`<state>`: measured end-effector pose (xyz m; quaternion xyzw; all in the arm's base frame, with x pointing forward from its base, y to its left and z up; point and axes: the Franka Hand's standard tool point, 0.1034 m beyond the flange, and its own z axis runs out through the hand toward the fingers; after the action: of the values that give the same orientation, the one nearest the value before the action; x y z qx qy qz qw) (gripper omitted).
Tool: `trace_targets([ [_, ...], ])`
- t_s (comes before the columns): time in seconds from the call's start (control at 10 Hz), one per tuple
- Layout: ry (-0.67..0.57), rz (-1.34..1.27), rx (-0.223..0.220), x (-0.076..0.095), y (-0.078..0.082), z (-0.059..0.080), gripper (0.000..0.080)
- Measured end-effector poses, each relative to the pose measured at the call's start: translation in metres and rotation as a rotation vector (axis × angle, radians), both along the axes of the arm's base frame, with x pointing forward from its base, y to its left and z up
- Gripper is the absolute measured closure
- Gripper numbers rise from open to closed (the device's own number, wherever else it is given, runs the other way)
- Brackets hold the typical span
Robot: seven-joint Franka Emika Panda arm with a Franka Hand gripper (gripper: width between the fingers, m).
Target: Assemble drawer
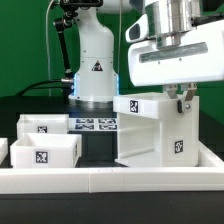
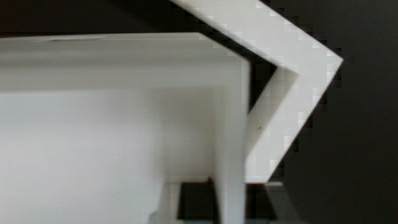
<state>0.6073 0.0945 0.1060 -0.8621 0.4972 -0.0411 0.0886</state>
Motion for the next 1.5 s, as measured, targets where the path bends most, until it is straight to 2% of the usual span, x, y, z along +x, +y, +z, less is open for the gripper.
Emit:
trace_targets([
  [0.2,0.010,-0.093,0.027,0.000,0.003,0.001,0.0761],
  [0.3,0.023,-0.195,0.055,0.000,0.004,0.000,0.0761],
  [0.7,0.054,-0.475,0.134,0.023,0.003,-0.003,0.0761],
  [1.1,0.073,-0.491,0.142,0.038,0.001,-0.005,0.0761],
  [1.5,0.101,-0.481,0.140,0.039,0.002,-0.006,0.0761],
])
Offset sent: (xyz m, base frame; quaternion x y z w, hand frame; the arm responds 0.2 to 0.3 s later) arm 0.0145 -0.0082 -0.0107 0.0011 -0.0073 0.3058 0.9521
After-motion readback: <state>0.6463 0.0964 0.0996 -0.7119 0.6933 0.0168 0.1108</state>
